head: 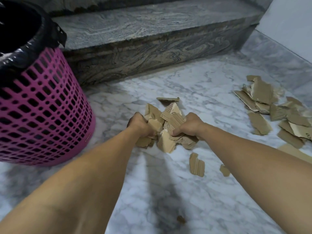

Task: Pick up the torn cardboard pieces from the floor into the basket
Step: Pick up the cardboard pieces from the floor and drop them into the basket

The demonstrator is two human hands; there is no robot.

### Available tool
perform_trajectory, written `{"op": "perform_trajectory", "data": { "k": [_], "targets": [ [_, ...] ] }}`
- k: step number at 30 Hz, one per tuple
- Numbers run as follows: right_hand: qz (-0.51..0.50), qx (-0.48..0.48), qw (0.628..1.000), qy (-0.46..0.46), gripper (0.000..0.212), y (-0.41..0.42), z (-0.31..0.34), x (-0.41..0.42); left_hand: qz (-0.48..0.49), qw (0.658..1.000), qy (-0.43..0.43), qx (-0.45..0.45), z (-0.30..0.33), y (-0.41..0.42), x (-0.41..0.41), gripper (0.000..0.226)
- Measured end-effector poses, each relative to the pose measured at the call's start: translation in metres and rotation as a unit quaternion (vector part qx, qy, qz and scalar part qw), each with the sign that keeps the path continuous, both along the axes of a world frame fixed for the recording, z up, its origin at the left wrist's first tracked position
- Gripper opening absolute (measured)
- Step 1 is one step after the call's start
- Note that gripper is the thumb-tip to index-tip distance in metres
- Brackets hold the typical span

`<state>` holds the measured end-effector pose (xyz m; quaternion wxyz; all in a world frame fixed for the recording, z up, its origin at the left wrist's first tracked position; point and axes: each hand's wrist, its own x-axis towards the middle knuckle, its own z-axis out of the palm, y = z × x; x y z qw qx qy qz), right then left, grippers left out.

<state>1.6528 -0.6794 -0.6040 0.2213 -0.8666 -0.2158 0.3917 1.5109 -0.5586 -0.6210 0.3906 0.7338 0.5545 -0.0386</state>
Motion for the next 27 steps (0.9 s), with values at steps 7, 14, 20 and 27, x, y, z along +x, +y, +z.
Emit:
{"op": "perform_trajectory", "data": {
  "k": [7, 14, 20, 27],
  "targets": [
    [-0.017, 0.056, 0.997, 0.046, 0.058, -0.025, 0.052, 0.001, -0.060, 0.998, -0.001, 0.013, 0.053, 0.003, -0.023, 0.060],
    [-0.018, 0.124, 0.992, -0.002, 0.077, -0.022, 0.156, -0.005, -0.084, 0.993, -0.035, 0.078, 0.170, 0.015, -0.049, 0.059],
    [0.023, 0.162, 0.986, -0.019, 0.051, 0.010, 0.259, -0.048, -0.041, 0.993, -0.072, 0.086, 0.270, 0.031, -0.090, 0.064],
    [0.065, 0.235, 0.970, 0.016, 0.038, 0.082, 0.338, -0.131, 0.102, 0.979, -0.151, 0.088, 0.351, 0.072, -0.189, 0.055]
  ]
}}
